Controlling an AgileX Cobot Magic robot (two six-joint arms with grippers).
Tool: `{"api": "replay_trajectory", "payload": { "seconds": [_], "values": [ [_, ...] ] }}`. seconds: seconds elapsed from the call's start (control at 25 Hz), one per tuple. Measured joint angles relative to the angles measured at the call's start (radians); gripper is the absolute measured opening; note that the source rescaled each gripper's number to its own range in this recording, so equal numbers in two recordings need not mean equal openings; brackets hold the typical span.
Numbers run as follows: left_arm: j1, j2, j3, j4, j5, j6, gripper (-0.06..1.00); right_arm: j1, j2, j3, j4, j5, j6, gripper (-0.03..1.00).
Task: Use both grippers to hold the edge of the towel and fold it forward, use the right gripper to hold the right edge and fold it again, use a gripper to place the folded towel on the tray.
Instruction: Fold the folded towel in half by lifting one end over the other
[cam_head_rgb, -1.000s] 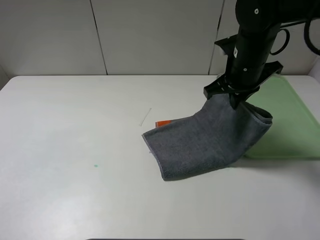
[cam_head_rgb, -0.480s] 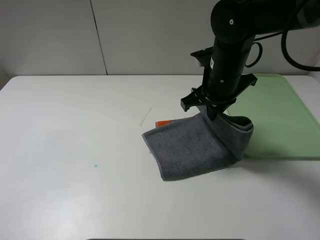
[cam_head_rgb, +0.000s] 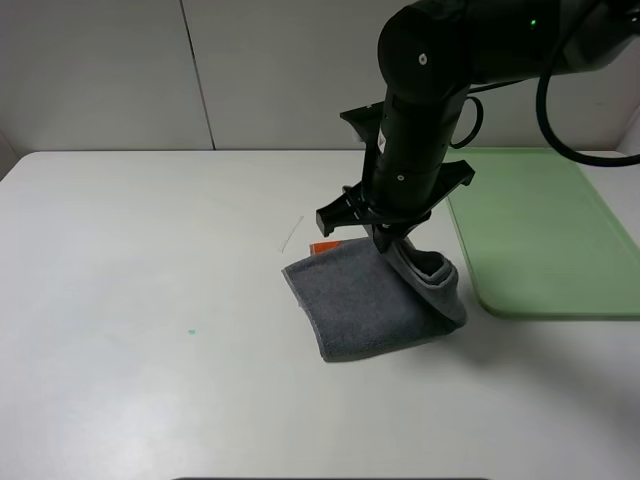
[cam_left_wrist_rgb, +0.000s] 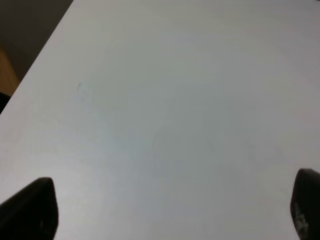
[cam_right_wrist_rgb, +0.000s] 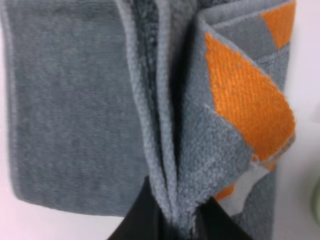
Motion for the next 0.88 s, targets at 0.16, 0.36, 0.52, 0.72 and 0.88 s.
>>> {"api": "replay_trajectory", "payload": {
  "seconds": [0.16,0.36,0.52,0.72,0.88],
  "values": [
    [0.0,0.0,0.0,0.0,0.0,0.0,0.93,0.019,0.033,0.0,0.032,-0.007,0.001,0.06],
    [0.0,0.0,0.0,0.0,0.0,0.0,0.93,0.026,0.042,0.0,0.055,-0.036,0.003,0.06],
    [0.0,0.0,0.0,0.0,0.0,0.0,0.93,0.026,0.042,0.0,0.078,-0.046,0.003,0.06],
    [0.0,0.0,0.0,0.0,0.0,0.0,0.93,0.026,0.042,0.0,0.112,-0.056,0.003,0.06],
    [0.0,0.0,0.0,0.0,0.0,0.0,0.93,0.026,0.042,0.0,0.136,-0.081,0.003,0.25]
  ]
}}
